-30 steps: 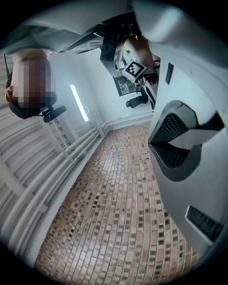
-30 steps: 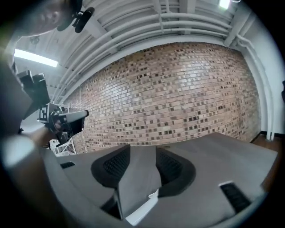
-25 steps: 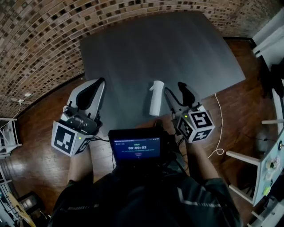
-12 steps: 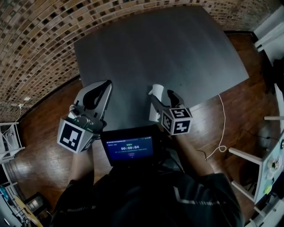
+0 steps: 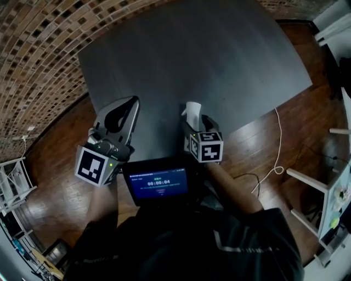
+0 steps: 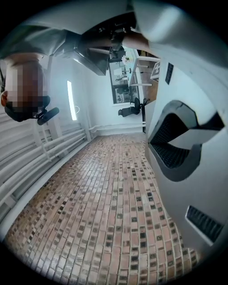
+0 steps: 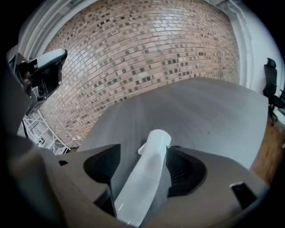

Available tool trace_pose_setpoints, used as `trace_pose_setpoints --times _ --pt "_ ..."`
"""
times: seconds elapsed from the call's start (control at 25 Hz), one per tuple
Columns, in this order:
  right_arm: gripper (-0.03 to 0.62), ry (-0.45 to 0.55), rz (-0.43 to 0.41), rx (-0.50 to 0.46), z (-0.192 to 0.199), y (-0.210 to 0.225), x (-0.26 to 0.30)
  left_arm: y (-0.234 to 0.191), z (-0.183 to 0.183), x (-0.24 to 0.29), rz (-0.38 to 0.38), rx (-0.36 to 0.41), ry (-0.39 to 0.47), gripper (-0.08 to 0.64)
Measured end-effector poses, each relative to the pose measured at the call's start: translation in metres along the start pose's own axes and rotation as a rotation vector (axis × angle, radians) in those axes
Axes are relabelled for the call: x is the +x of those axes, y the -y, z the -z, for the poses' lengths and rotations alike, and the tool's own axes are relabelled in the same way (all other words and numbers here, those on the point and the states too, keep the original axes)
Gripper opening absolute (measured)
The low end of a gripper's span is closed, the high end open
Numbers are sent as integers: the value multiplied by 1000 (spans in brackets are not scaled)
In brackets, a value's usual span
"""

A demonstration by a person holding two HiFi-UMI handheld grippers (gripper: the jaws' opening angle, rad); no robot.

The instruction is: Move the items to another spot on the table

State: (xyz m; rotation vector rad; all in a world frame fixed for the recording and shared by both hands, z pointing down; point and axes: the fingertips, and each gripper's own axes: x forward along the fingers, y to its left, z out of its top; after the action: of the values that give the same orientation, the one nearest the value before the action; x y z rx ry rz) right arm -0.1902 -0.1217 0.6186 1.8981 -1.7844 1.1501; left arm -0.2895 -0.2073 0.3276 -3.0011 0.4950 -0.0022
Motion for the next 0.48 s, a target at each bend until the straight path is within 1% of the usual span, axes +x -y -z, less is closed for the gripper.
trace_pose_setpoints --times 0.2,0.48 --pt "330 -42 34 20 15 -2 -1 5 -4 8 44 -9 -6 2" --pt "330 -99 48 64 35 4 8 -3 -36 18 73 49 35 2"
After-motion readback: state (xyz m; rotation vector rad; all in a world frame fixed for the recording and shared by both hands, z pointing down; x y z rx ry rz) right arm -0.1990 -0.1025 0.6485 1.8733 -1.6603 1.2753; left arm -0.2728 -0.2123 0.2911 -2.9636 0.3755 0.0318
